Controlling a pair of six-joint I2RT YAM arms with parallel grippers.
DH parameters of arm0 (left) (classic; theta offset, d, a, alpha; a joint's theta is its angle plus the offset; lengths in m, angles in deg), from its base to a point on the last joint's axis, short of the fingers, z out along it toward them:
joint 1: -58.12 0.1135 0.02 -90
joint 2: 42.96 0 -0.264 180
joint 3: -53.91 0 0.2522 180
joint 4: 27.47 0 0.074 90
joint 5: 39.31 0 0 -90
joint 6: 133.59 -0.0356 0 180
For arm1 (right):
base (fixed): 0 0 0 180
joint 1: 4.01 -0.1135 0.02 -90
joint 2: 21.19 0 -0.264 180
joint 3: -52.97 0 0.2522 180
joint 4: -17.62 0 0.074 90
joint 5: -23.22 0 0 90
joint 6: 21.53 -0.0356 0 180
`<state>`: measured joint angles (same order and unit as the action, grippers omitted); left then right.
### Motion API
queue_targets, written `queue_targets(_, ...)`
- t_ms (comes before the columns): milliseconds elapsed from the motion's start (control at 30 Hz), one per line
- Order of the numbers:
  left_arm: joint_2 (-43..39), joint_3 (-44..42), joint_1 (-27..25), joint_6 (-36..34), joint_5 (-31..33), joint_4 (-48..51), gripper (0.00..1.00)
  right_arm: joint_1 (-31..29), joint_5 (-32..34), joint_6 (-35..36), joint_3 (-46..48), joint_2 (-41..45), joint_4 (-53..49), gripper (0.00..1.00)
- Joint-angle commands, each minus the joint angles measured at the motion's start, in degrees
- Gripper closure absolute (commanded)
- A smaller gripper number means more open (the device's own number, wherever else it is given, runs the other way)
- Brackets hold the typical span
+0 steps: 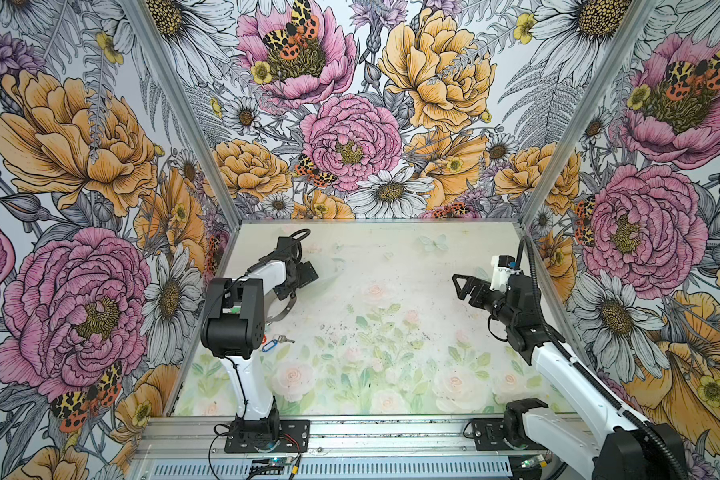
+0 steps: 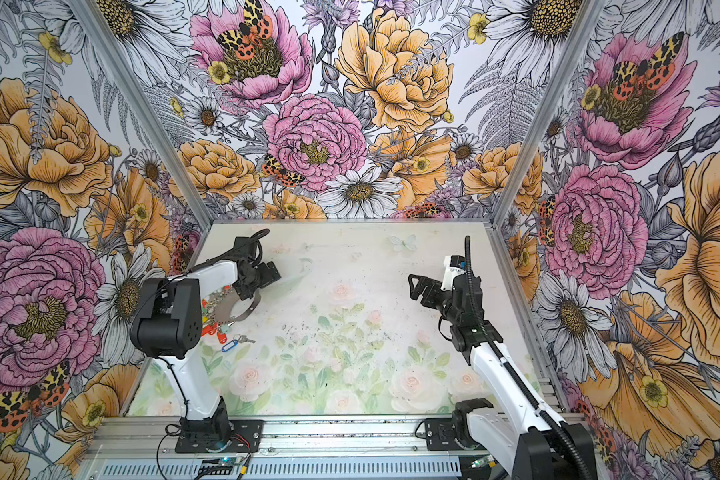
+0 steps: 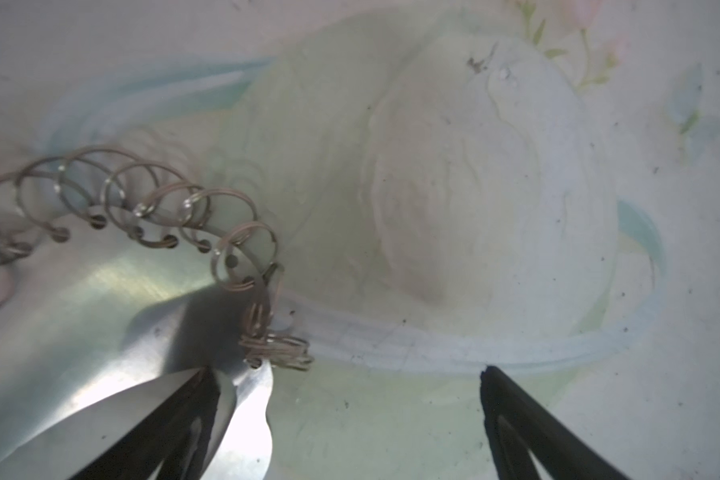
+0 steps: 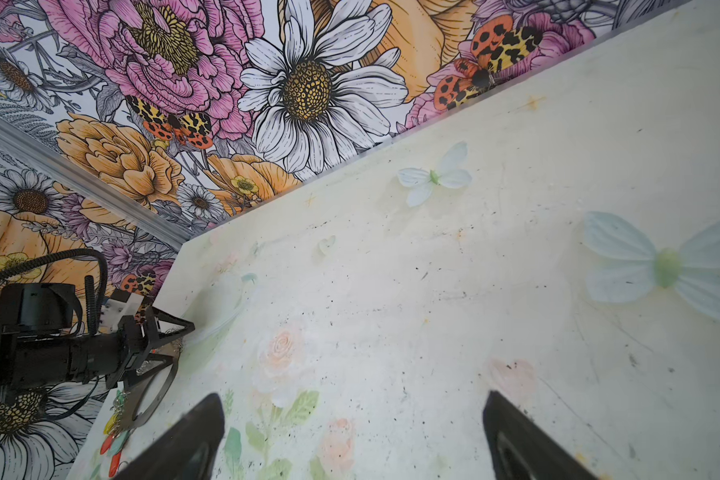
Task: Put the keys on the keyring
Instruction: 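Carry the keyring plate forward and set it down mid-table with the left gripper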
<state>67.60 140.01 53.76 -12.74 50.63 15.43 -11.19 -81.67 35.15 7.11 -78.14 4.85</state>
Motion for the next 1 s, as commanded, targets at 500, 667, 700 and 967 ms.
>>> queue_targets(500, 13.2, 18.5, -21.2, 1.6, -5.4, 5.8, 0.01, -0.3, 13.6, -0.3, -2.8, 6.0, -12.6, 0.06)
queue_targets(667, 17.3, 25.7, -28.4, 1.9, -7.1, 6.9, 0.01, -0.1, 14.1, -0.7, -3.3, 8.4, -14.4, 0.06)
queue_targets(700, 17.6, 27.0, -29.7, 1.7, -7.4, 7.2, 0.01, -0.1, 14.1, -0.7, -3.5, 9.0, -14.9, 0.06)
queue_targets(967, 8.1, 23.3, -34.0, 0.2, -3.4, 9.9, 0.01, -0.1, 13.5, -0.9, -2.7, 13.2, -17.1, 0.06)
